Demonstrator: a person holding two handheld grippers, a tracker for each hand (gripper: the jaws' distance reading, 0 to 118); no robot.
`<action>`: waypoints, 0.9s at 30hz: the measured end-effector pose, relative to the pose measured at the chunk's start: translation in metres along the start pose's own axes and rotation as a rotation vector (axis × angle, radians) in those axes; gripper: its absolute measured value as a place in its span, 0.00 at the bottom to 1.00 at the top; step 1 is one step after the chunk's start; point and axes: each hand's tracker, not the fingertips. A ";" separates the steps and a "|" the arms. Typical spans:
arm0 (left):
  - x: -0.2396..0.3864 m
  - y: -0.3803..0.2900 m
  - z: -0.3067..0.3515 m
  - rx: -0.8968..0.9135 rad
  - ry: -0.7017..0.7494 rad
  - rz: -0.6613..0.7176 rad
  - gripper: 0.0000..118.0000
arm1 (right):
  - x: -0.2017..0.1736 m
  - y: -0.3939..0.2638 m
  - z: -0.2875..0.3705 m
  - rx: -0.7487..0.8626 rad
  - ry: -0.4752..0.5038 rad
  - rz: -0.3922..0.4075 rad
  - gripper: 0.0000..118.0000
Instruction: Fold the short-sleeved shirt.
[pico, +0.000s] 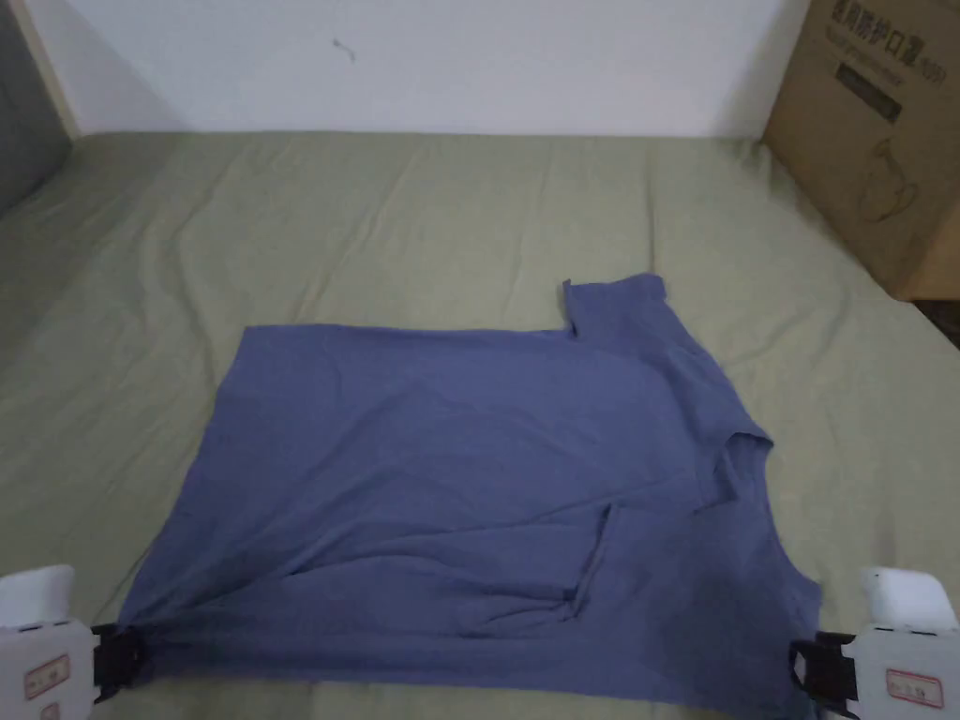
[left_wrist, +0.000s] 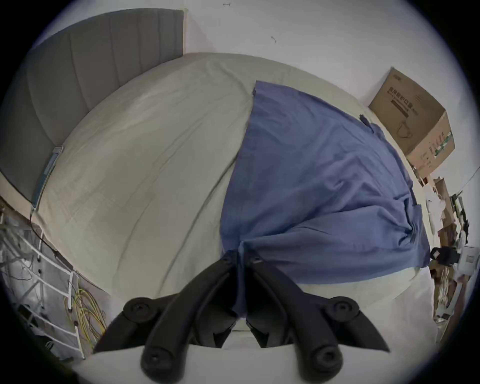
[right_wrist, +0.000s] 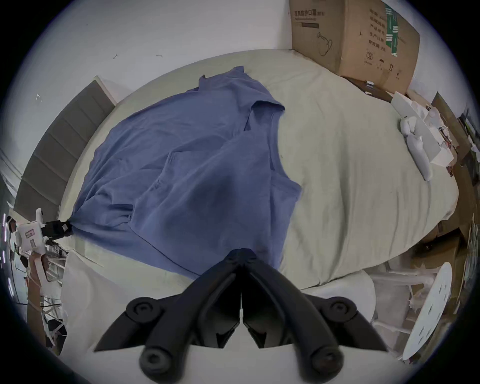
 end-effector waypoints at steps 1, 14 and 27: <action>-0.004 -0.002 0.004 -0.002 0.001 0.001 0.03 | -0.001 0.000 0.001 0.007 -0.026 0.010 0.02; 0.000 -0.009 0.012 -0.001 0.008 -0.016 0.03 | 0.019 -0.005 -0.024 -0.102 -0.027 0.063 0.03; 0.007 0.055 0.040 0.064 -0.019 -0.035 0.03 | 0.015 0.056 0.008 0.023 0.038 0.003 0.03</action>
